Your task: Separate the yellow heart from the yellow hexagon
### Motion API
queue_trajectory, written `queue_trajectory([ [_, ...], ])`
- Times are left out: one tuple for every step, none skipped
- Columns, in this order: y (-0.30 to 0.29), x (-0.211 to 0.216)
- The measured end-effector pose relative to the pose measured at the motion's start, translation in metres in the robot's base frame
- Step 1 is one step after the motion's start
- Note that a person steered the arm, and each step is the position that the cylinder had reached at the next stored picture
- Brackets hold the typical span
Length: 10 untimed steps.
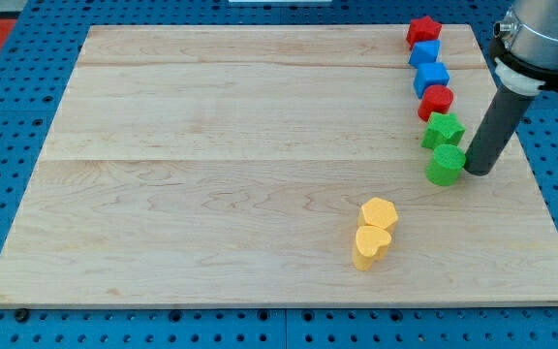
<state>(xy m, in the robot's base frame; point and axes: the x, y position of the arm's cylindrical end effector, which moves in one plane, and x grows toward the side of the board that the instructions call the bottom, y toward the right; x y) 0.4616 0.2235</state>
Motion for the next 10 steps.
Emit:
queue_trajectory([
  [0.0, 0.0],
  [0.0, 0.008],
  [0.002, 0.022],
  [0.01, 0.022],
  [0.015, 0.035],
  [-0.014, 0.056],
  [-0.063, 0.057],
  [-0.123, 0.057],
  [-0.183, 0.057],
  [-0.235, 0.057],
])
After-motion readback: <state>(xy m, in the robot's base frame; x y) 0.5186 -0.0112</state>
